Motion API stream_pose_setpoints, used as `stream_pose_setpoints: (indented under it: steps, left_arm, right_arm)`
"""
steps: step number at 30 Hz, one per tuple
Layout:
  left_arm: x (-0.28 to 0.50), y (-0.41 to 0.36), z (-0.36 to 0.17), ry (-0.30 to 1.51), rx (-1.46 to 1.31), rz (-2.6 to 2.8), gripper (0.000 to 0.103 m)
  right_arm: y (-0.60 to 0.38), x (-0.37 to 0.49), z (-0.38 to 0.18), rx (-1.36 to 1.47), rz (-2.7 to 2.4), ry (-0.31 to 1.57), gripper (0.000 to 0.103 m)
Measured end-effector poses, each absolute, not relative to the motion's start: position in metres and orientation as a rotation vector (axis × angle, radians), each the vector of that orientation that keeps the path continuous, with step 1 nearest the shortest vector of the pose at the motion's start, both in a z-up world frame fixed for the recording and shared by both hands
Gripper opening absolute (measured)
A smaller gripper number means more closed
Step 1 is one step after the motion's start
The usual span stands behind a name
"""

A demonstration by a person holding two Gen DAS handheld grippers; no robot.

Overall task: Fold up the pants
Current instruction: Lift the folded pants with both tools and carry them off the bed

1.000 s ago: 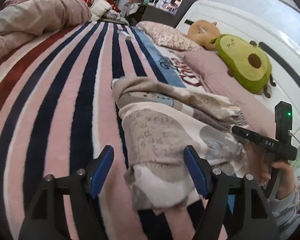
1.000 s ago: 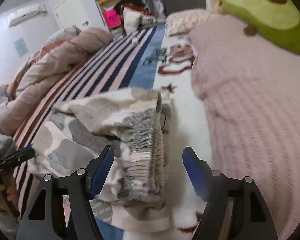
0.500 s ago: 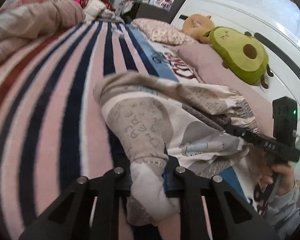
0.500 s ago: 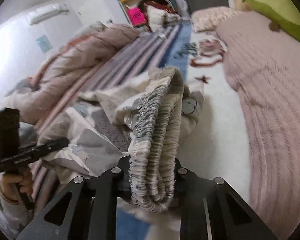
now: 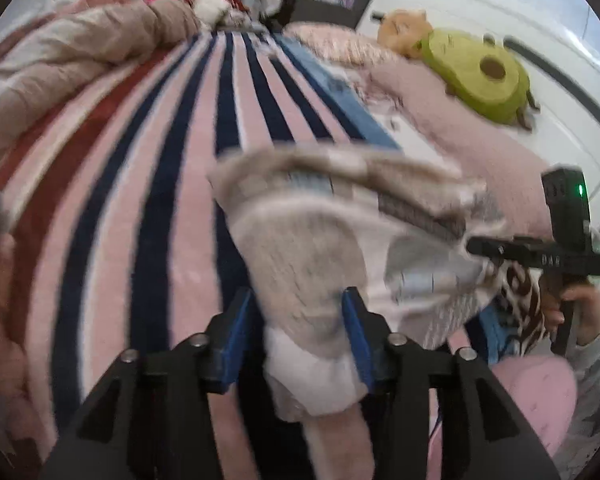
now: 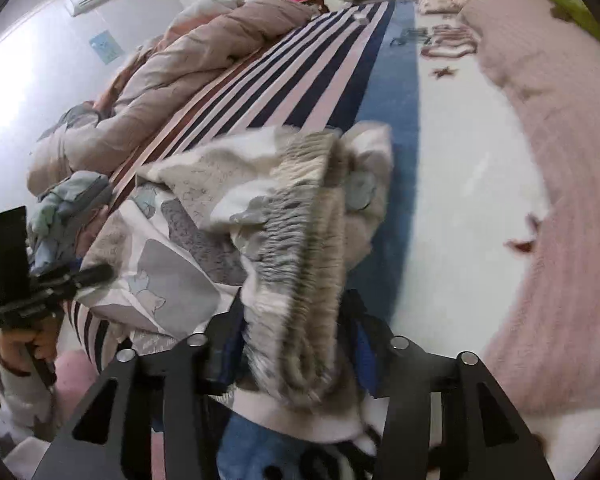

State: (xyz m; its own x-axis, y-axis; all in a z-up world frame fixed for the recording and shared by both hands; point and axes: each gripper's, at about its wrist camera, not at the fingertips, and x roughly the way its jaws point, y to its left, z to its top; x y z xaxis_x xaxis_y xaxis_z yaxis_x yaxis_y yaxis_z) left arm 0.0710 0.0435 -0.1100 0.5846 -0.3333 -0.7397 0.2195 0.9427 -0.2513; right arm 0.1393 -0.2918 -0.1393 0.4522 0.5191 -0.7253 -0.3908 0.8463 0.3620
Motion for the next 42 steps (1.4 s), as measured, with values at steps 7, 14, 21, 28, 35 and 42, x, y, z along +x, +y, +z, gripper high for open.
stream_pose_setpoints:
  steps: [7, 14, 21, 28, 35, 42]
  left_arm:
    - [0.109, 0.058, -0.086, 0.779, -0.190, -0.368, 0.049]
    - [0.157, 0.025, -0.110, 0.830, -0.125, -0.478, 0.049]
    - [0.188, 0.027, -0.136, 0.858, -0.090, -0.458, 0.047]
    - [0.186, 0.017, -0.131, 0.846, -0.042, -0.388, 0.050]
    - [0.139, 0.040, -0.114, 0.881, -0.149, -0.374, 0.078]
    - [0.121, 0.036, -0.140, 0.962, -0.285, -0.447, 0.078]
  right_arm:
    - [-0.292, 0.155, -0.079, 0.084, 0.529, 0.763, 0.052]
    - [-0.236, 0.188, -0.097, 0.015, 0.712, 0.844, 0.048]
    - [-0.246, 0.222, -0.138, 0.053, 0.655, 0.920, 0.034]
    - [-0.247, 0.214, -0.133, 0.014, 0.613, 0.887, 0.035]
    - [-0.288, 0.172, -0.121, 0.090, 0.555, 0.877, 0.072]
    - [-0.296, 0.155, -0.162, 0.247, 0.621, 0.960, 0.072]
